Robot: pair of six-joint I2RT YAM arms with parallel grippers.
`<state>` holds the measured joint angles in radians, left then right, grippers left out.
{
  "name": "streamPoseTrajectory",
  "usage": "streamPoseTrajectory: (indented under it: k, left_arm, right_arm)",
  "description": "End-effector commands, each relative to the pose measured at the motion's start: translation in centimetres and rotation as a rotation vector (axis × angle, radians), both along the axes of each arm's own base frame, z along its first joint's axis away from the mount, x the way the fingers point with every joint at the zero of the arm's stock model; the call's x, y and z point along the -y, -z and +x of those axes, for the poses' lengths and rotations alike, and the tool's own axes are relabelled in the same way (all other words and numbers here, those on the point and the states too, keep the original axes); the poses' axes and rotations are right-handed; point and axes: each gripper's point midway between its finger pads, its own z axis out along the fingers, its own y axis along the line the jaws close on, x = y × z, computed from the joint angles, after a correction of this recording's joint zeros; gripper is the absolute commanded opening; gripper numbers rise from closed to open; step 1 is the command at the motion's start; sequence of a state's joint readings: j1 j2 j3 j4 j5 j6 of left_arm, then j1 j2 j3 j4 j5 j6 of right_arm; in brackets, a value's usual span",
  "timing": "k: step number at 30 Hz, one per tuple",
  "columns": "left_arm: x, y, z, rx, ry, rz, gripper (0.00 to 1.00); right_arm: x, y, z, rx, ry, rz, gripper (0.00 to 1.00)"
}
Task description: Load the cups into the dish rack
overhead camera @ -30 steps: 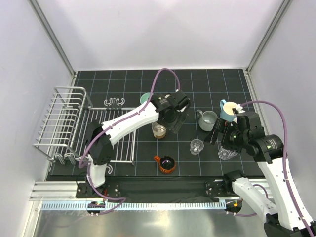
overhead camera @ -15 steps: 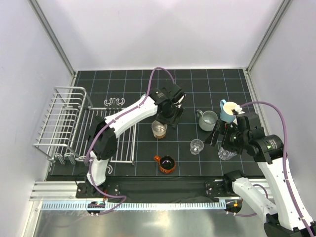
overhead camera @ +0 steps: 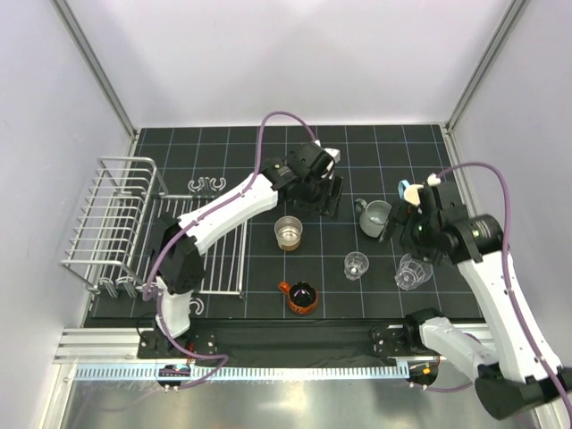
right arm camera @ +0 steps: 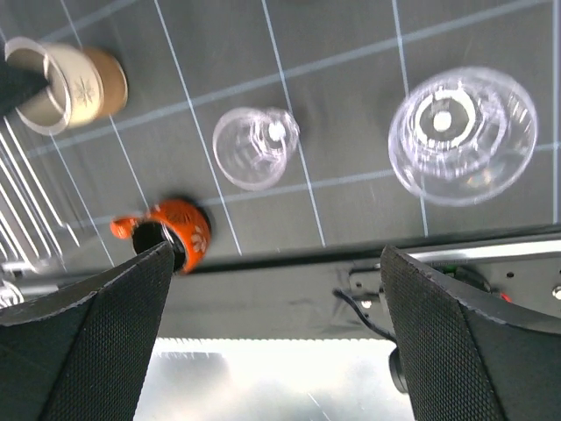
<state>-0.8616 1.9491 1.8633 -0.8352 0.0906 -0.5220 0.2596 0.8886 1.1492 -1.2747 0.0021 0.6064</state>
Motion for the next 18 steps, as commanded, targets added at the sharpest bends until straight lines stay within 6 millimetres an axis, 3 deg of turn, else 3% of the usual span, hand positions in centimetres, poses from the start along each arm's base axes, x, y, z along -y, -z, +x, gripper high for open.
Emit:
streamPoseTrajectory:
  k: [1,4,6,8,9,18]
  left_arm:
    - [-0.6,-5.5,1.8,0.152,-0.068,-0.108,0.67]
    - [-1.4,-7.0,4.2,0.218,-0.041,-0.115,0.76]
    - [-1.6,-6.0,5.3,0.176,-0.002,-0.110,0.79]
    - [-2.5,-6.9,7.6,0.184,-0.027,-0.122,0.79]
    - [-2.5,-5.7,8.5,0.171,-0.031,-0.102,0.79]
    - [-1.5,-5.4,12.2,0.268,-0.016,-0.086,0.73]
  right_arm:
    - [0.2,-2.4,3.5,0.086,0.050,-0.023,1.00]
    - [-0.9,-4.0,4.6,0.109,-0.003,0.009,1.00]
    - [-1.7,-4.5,4.4,0.103,-0.040,0.046,1.00]
    - [-1.8,-4.9,4.2,0.111,-0.053,0.046,1.00]
    - [-1.6,-5.1,4.0,0.114,-0.052,0.045,1.00]
    - [-1.7,-3.2,2.1,0.074,-0.060,0.067,1.00]
